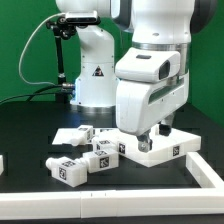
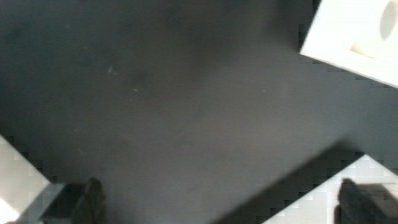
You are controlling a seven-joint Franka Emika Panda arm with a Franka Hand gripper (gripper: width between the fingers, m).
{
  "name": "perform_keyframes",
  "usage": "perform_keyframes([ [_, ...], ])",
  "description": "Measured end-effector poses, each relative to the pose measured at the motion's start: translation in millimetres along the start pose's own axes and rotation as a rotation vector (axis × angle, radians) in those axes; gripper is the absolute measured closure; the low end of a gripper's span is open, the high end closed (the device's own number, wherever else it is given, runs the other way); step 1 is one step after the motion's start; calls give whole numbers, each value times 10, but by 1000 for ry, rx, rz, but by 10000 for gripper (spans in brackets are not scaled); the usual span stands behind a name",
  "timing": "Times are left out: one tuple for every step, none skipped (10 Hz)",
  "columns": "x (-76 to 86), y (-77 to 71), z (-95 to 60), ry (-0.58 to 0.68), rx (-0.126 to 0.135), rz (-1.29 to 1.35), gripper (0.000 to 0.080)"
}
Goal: Assemble one leg
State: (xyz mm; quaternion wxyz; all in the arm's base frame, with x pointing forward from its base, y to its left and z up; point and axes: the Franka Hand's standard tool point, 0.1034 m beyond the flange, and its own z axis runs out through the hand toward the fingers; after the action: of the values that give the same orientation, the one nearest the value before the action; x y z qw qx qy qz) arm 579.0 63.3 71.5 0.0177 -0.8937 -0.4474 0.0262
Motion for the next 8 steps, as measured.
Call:
perform_keyframes([
  [0, 1, 1, 0, 0, -4, 150],
  [0, 1, 2, 0, 0, -4, 150],
  [0, 1, 2, 0, 0, -5, 150],
  [-2, -1, 4, -1, 1, -5, 150],
  [-29, 0, 11, -2, -7, -29, 150],
  [-194, -52, 33, -4, -51, -133, 150],
  [-396, -94, 39, 1, -80, -213, 150],
  [-665, -23, 37, 1, -103, -312, 150],
])
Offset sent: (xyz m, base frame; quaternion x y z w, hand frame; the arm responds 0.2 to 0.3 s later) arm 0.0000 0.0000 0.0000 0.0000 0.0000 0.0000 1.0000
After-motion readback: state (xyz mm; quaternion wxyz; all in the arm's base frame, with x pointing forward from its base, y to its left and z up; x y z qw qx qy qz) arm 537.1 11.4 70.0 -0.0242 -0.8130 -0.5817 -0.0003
